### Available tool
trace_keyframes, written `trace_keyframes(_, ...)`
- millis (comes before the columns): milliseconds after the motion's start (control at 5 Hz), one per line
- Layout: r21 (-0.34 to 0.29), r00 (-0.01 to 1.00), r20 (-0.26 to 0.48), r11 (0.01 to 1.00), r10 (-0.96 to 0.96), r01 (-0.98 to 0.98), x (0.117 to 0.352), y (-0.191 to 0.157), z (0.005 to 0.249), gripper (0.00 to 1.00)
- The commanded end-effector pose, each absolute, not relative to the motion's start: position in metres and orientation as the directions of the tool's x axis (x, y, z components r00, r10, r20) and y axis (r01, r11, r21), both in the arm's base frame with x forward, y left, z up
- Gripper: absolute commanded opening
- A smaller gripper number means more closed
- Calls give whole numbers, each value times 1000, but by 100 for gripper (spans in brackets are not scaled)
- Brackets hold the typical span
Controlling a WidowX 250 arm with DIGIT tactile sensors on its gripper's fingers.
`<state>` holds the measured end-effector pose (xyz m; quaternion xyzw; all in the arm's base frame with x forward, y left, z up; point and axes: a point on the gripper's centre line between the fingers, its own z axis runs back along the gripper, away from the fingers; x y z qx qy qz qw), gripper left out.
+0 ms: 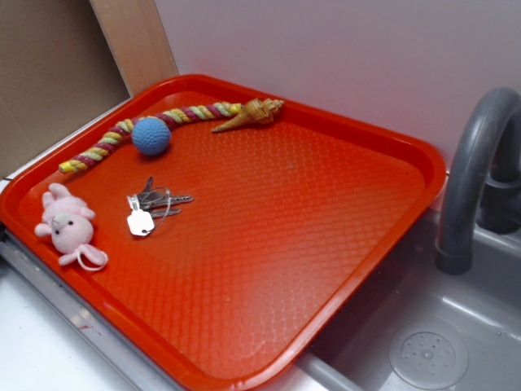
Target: Grab the multicolored rope.
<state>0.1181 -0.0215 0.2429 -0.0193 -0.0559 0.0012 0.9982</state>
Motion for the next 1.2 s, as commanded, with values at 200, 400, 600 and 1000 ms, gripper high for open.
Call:
trace_keyframes(200,-2,990,128,998,-57,58,154,-20,229,100)
trace_keyframes(400,42,983,149,994,-104,99,184,-27,218,100)
trace_keyframes(600,93,976,178,989,-126,111,215,-30,199,100)
trace_keyframes(1000,80,977,165,989,-134,122,269,-58,131,100)
